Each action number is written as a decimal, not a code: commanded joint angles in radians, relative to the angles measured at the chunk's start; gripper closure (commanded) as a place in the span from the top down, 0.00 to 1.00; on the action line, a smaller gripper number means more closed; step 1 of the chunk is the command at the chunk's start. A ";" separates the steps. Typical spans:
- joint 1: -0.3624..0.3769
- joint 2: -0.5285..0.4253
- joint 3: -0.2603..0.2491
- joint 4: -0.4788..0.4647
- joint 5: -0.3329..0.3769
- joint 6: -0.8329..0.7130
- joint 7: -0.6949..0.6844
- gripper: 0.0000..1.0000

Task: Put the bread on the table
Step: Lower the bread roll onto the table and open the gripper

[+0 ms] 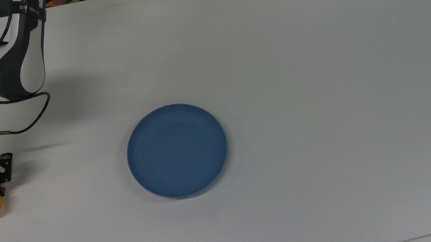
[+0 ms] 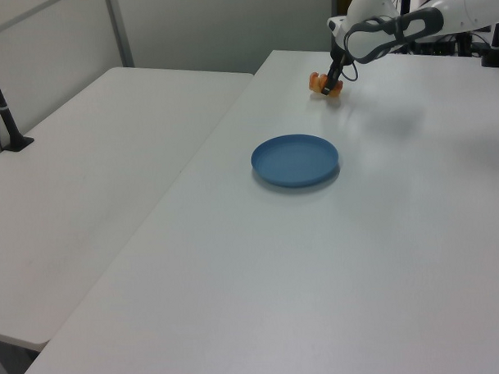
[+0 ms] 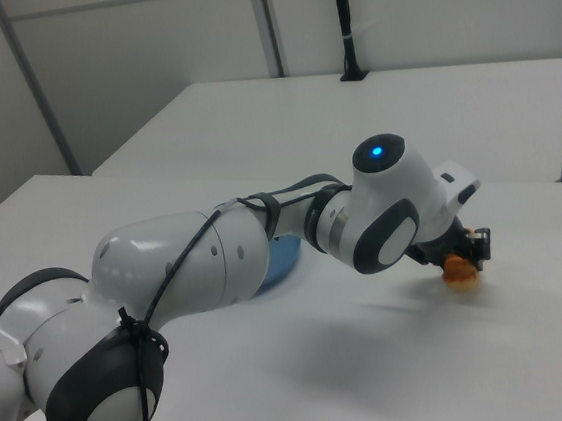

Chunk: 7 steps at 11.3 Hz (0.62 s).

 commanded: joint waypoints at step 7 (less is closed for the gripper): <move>0.038 -0.118 -0.041 -0.073 -0.001 0.009 -0.003 1.00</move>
